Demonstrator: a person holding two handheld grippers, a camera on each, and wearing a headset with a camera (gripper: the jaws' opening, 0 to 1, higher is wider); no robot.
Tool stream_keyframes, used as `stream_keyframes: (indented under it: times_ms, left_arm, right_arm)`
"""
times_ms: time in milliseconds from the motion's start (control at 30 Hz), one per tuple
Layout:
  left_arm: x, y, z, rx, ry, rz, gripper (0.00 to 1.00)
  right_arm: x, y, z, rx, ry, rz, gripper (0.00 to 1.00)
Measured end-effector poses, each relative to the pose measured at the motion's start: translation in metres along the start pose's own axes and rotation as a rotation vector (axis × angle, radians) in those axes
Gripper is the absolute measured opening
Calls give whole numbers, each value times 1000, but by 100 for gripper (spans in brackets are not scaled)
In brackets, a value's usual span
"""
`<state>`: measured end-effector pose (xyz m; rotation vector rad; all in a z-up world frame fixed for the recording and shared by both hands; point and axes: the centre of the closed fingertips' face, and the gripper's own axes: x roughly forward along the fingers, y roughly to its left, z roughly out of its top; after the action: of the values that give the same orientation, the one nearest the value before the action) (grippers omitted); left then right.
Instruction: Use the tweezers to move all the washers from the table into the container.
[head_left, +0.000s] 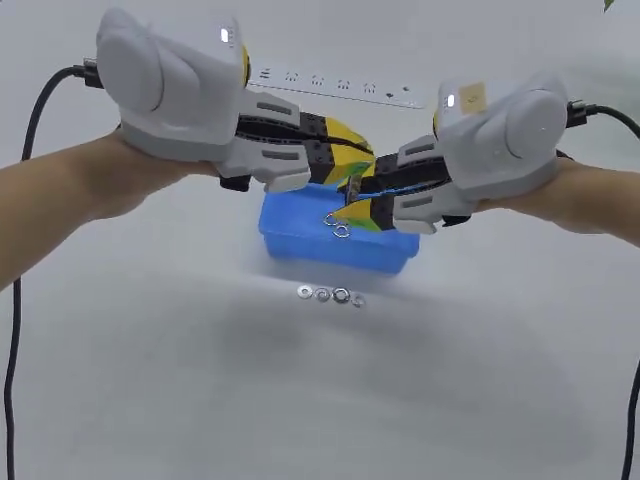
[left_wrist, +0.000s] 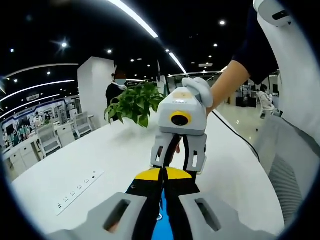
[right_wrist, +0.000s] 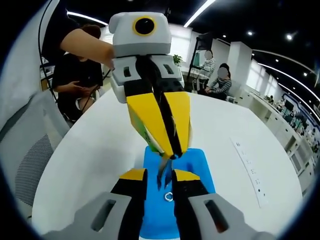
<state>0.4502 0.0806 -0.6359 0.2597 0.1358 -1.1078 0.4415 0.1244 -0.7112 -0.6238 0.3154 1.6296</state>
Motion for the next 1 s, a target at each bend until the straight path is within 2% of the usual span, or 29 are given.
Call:
stream_keyframes:
  times_ms: [133, 233, 433, 600, 733, 867, 1000]
  left_arm:
    - [-2, 5, 5, 10, 2, 21, 4]
    - [-6, 5, 10, 18, -4, 26, 4]
    - [-19, 0, 22, 41, -20, 27, 4]
    - [-31, -7, 19, 45, -16, 28, 4]
    - [-38, -22, 19, 33, -23, 28, 4]
    - [-43, -31, 16, 32, -30, 30, 4]
    - [-48, -40, 6, 17, -27, 32, 4]
  right_arm:
    - [-3, 0, 3, -16, 5, -16, 27]
    - [-7, 0, 5, 6, 5, -23, 29]
    - [-21, 5, -1, 15, 25, -52, 33]
    - [-35, 12, -5, 31, 30, -79, 39]
    - [-46, 21, -5, 47, 16, -93, 45]
    - [-56, 33, -6, 65, 5, -101, 48]
    - [-65, 47, -6, 87, -13, -112, 51]
